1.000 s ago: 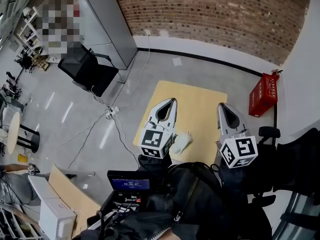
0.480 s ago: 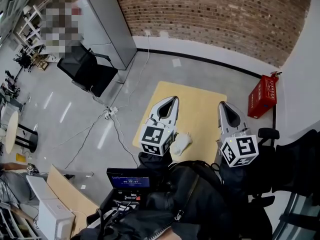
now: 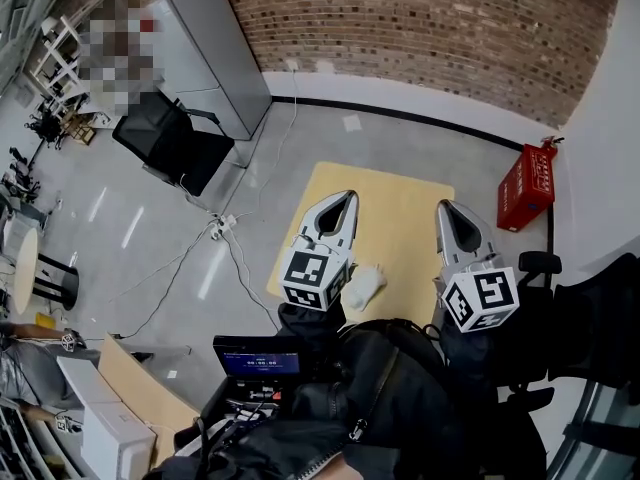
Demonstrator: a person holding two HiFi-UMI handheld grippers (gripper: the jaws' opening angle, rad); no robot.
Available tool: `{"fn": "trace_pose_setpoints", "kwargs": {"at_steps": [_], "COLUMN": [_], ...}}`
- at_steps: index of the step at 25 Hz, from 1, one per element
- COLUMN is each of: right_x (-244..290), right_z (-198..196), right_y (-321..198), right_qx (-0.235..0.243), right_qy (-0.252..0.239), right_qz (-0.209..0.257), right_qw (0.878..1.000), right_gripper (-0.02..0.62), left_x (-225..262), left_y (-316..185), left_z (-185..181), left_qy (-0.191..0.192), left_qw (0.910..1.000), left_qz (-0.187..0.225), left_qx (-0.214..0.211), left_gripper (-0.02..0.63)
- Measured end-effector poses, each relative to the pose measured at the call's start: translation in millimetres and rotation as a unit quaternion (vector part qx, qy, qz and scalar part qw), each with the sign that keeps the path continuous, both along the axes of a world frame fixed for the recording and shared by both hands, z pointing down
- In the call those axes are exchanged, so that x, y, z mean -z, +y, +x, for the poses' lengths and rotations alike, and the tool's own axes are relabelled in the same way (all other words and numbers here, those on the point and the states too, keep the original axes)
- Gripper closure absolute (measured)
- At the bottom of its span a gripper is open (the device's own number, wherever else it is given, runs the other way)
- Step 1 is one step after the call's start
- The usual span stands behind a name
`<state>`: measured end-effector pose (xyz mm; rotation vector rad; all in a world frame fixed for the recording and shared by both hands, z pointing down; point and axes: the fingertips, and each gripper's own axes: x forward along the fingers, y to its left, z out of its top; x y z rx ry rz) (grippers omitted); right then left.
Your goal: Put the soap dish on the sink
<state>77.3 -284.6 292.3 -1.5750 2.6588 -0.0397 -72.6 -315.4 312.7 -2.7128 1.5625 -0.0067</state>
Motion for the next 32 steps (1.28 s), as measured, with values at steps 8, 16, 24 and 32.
{"fn": "trace_pose_setpoints", "kwargs": {"at_steps": [8,16,24,32], "right_x": [1.7,1.4,-1.1,0.9], "right_z": [1.8,-1.4,-3.3,0.9], "right_y": [0.5,2.7,4.3,5.5], "right_qx": [0.000,0.001,0.002,0.000], "right_qy": [-0.003,-0.005,-0.004,-0.003], "right_qz": [0.006,0.006,0.004,0.004], "right_qw": [1.000,1.000,1.000,1.000], "right_gripper": [0.589,0.590,0.589,0.589], "left_x": [0.4,-3.0,-7.7,-8.1], "left_y": [-0.8,0.2,0.4,0.6], "left_z": [1.2,-2.3,-4.1,0.6], "left_qy": [-0.001,-0.001,-0.003,-0.010], "left_qw": [1.0000,1.0000,1.0000,0.9999], "left_qz": [0.006,0.001,-0.003,-0.003], "left_qx": [0.002,0.002,0.005,0.007], "left_gripper": [0.603,0.603,0.603,0.603]}}
